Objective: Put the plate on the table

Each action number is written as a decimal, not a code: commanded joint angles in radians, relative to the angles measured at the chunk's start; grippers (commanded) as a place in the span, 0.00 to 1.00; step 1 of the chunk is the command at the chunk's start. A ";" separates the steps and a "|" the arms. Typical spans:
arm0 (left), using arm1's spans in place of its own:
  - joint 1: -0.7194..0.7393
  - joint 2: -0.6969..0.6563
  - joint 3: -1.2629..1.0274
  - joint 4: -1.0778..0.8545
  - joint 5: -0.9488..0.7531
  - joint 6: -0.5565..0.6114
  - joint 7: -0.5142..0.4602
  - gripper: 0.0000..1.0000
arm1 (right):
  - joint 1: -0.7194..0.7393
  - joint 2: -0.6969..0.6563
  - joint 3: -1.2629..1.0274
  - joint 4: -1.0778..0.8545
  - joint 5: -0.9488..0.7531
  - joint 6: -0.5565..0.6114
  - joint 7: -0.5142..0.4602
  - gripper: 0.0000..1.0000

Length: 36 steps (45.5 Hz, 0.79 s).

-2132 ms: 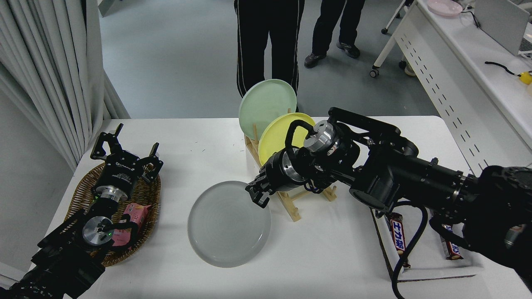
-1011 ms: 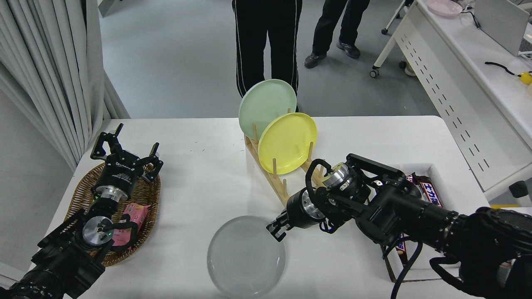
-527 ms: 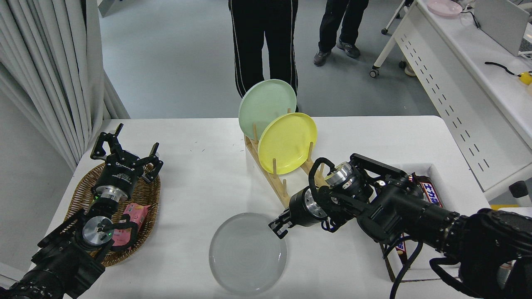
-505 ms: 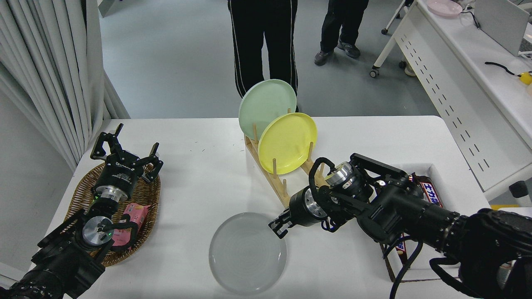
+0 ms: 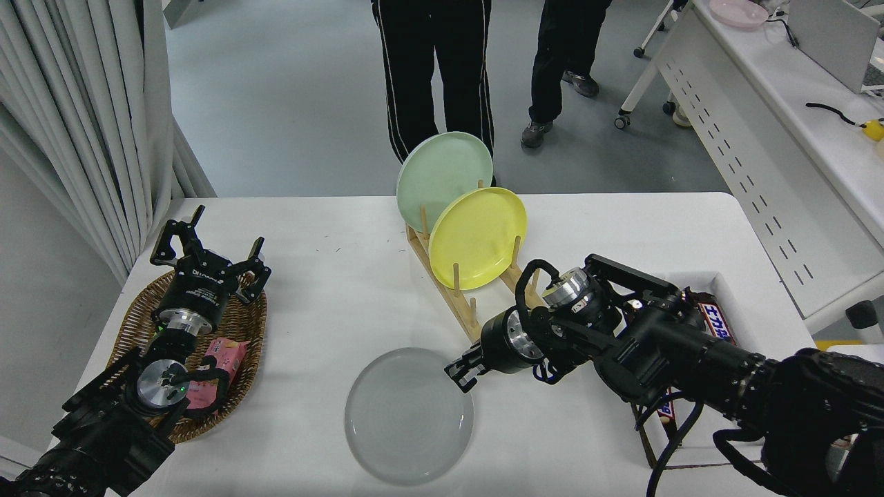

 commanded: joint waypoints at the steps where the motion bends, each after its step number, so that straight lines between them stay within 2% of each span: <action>1: 0.000 0.000 0.000 0.001 0.000 0.000 0.000 1.00 | -0.011 0.000 0.001 -0.001 0.009 0.001 0.000 0.00; 36: 0.000 0.000 -0.001 -0.001 0.000 0.000 0.000 1.00 | -0.014 0.000 0.001 -0.001 0.007 0.017 0.003 0.00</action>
